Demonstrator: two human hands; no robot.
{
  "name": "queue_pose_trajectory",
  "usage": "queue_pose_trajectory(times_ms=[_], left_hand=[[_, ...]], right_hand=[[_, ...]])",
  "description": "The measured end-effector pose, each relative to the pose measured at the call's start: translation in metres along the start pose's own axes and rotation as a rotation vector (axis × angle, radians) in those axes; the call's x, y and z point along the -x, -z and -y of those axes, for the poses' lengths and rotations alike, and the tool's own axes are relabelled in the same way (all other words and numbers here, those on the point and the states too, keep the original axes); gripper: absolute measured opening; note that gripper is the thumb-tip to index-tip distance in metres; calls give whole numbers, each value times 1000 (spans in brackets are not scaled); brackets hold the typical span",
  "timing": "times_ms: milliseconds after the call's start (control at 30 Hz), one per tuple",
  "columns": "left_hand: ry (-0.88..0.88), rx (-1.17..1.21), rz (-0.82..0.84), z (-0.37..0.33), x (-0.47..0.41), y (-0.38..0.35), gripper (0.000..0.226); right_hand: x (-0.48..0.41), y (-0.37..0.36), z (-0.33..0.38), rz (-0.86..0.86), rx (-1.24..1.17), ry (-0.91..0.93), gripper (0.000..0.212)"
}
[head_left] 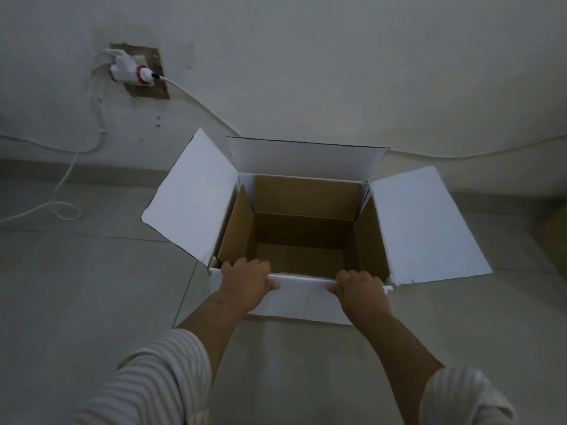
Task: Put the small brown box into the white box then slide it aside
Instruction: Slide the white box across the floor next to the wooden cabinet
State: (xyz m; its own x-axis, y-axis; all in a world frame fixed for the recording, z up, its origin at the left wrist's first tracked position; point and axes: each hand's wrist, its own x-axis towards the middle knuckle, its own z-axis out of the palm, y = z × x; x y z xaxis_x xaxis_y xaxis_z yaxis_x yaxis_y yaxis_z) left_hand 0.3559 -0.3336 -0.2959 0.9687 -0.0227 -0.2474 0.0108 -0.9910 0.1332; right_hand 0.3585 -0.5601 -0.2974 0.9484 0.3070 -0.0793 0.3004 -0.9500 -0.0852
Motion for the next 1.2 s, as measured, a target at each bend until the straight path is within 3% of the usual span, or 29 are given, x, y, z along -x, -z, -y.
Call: queue_pose_trajectory(times_ms=[233,400,700,867,1200], left_hand=[[-67,-5,-44,4,1,-5,35],[-56,-65,-71,-9,4,-10,33],[-22,-55,-109,-115,-8,-22,34],[-12,-41,-104,-181,-16,-34,38],[4,-40,-111,-292,-32,-40,38]], right_hand=[[0,-5,7,43,-45,-151,32],[5,-7,-10,12,-47,-96,28],[26,-9,-122,-91,-38,32,25],[43,-7,-190,-74,34,97,25],[55,9,-304,-71,-63,112,25]])
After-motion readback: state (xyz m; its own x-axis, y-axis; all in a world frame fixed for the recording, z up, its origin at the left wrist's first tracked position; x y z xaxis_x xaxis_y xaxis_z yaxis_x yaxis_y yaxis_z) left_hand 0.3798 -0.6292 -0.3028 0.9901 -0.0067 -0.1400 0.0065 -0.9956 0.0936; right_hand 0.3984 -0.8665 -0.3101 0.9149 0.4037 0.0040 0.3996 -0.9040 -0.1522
